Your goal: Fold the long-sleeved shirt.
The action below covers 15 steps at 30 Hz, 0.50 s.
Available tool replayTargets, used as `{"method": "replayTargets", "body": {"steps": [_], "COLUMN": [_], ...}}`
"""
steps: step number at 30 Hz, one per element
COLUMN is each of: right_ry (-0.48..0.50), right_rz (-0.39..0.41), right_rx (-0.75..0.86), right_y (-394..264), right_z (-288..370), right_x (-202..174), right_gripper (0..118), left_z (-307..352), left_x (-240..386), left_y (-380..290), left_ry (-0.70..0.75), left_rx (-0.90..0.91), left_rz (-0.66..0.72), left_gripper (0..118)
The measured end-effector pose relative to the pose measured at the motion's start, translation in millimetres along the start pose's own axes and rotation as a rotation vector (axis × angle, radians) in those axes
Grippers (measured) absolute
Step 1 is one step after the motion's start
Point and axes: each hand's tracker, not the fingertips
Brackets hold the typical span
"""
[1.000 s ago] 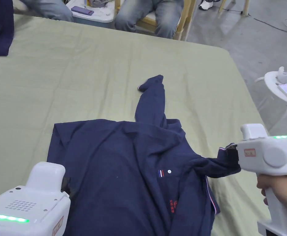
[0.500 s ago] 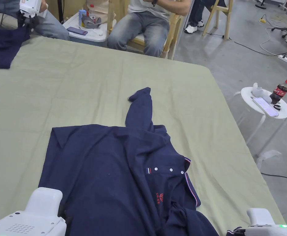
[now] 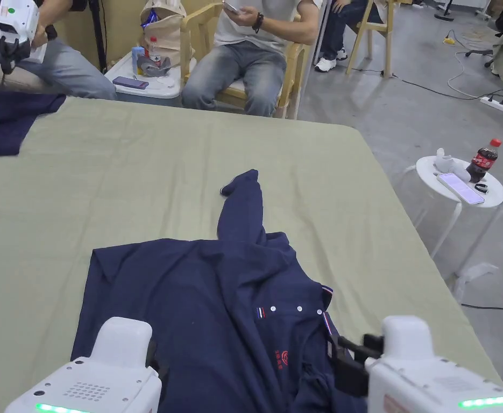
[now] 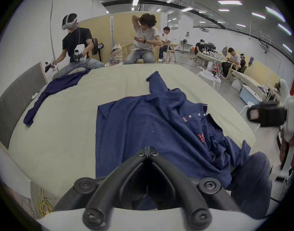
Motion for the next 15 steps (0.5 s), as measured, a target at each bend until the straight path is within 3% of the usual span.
{"method": "replayTargets", "body": {"steps": [1, 2, 5, 8, 12, 15], "right_ry": [-0.028, -0.056, 0.029, 0.031, 0.071, 0.136], "right_rz": [0.017, 0.032, -0.027, -0.028, -0.039, 0.003], "right_rx": [-0.036, -0.036, -0.102, -0.107, -0.114, -0.046], "right_y": [-8.5, -16.0, -25.3, -28.2, 4.3, 49.1], "right_z": [-6.9, -10.3, -24.7, -39.4, -57.7, -91.2], "right_x": [-8.0, -13.3, -11.6, -0.7, 15.0, 38.2], "right_gripper": [2, 2, 1, 1, 1, 5], "left_z": [-2.0, -3.8, -9.7, -17.0, -35.2, -46.8], "left_x": [0.9, 1.4, 5.2, 6.3, 0.2, -4.0], "left_y": [-1.4, -2.9, -4.5, -3.2, 5.3, 13.1], "left_ry": [-0.006, -0.014, -0.035, -0.03, -0.039, -0.035], "left_rx": [-0.005, -0.01, -0.029, -0.035, -0.057, -0.06], "left_rz": [0.002, 0.008, 0.004, -0.013, 0.008, 0.004], "left_gripper": [0, 0, 0, 0, 0, 0]}}
